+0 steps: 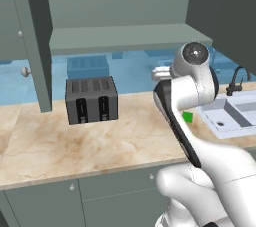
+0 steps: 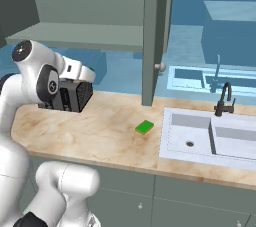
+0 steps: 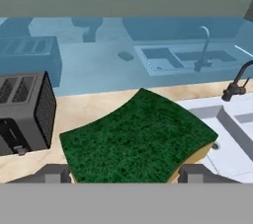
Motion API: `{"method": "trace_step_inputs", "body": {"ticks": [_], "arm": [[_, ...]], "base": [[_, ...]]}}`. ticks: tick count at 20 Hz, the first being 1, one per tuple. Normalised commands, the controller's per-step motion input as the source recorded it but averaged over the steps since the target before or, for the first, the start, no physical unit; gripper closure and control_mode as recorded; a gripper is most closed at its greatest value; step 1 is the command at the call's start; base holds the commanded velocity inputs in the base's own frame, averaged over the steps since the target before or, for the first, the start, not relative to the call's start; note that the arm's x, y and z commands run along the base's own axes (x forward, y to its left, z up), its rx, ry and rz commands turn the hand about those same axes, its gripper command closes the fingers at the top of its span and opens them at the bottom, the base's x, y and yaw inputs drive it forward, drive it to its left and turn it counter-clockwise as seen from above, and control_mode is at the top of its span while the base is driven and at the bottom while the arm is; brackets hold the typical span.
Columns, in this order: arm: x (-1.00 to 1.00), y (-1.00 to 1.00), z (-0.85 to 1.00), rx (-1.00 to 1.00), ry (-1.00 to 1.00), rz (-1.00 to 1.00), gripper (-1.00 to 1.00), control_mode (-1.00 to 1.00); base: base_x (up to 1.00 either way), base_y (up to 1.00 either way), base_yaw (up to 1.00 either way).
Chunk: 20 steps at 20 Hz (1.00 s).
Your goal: Locate and retrieve the sponge and sponge from the cabinet. Place them next to the sink.
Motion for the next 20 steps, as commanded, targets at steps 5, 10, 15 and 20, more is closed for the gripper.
{"method": "trace_step_inputs", "body": {"ticks": [5, 10, 15, 20], "arm": [[-0.03, -0.30, -0.31, 0.02, 0.01, -0.01, 1.00, -1.00], [-0.03, -0.55, -0.39, 0.03, 0.04, -0.09, 1.00, -1.00], [0.00, -0.44, -0.40, 0.00, 0.04, -0.09, 1.00, -1.00], [0.00, -0.36, -0.48, 0.00, 0.05, -0.12, 1.00, -1.00]], "base": [[0.00, 0.00, 0.00], [0.00, 0.00, 0.00], [0.00, 0.00, 0.00], [0.00, 0.00, 0.00]]}}
